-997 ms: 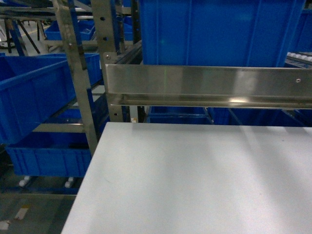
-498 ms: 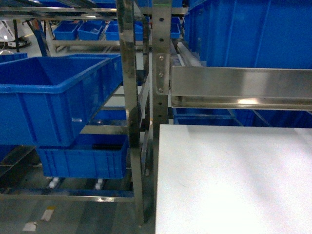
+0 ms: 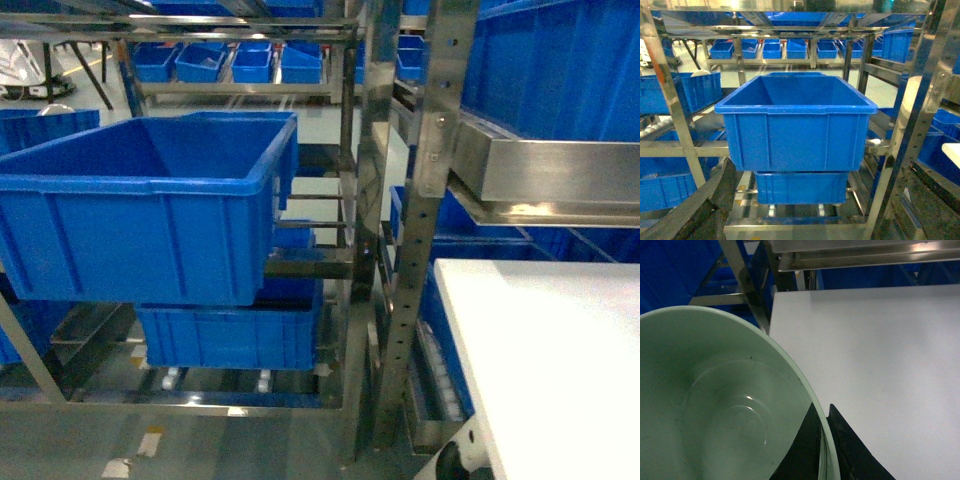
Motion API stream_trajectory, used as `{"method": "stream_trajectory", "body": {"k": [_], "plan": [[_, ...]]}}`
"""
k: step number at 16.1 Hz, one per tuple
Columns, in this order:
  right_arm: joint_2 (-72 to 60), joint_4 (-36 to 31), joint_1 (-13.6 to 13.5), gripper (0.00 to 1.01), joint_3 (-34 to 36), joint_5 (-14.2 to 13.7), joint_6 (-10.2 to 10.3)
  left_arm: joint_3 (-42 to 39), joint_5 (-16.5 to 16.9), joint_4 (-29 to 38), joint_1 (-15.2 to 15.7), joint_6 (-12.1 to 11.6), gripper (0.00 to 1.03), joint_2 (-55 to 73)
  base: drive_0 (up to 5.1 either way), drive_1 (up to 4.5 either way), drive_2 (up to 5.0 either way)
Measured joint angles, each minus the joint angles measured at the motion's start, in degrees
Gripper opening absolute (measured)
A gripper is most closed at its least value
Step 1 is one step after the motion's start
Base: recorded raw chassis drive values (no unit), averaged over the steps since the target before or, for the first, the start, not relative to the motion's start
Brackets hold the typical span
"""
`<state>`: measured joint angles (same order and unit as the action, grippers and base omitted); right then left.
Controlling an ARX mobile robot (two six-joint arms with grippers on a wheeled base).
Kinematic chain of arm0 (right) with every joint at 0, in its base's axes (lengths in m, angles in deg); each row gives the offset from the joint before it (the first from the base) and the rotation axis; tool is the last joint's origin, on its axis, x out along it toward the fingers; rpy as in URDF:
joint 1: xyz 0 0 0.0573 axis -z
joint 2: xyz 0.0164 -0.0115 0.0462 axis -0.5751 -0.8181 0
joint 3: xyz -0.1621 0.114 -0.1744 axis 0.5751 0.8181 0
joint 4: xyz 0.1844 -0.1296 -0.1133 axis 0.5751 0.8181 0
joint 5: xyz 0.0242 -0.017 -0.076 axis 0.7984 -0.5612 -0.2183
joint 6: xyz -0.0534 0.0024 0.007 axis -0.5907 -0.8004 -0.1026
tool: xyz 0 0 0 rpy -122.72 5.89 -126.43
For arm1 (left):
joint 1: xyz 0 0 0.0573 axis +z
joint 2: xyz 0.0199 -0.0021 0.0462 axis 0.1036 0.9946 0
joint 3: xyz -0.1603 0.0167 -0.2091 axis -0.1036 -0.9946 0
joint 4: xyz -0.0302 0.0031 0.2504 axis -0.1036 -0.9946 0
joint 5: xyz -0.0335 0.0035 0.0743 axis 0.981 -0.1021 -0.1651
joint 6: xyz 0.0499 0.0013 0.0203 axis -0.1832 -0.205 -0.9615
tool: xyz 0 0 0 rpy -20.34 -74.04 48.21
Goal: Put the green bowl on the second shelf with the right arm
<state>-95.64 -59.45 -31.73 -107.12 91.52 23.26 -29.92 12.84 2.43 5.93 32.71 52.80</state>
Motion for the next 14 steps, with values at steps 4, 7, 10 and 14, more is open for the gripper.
{"method": "stream_trajectory", "body": {"k": [4,7,10,14], "plan": [[0.0,0.1,0.0,0.02,0.0,0.0,0.0,0.0,0.0,0.0,0.0,0.0,0.98,0.0,-5.0,2.48,2.5],[-0.2,0.0,0.0,0.02,0.0,0.1,0.0,0.0,0.0,0.0,0.0,0.0,0.98,0.0,-5.0,2.42,2.4],[0.0,-0.1,0.0,0.02,0.0,0.1,0.0,0.0,0.0,0.0,0.0,0.0,0.98,0.0,-4.9,3.34,1.4],[0.0,-0.1,0.0,0.02,0.0,0.2,0.0,0.0,0.0,0.0,0.0,0.0,0.98,0.0,-4.8,3.44,1.4]]}}
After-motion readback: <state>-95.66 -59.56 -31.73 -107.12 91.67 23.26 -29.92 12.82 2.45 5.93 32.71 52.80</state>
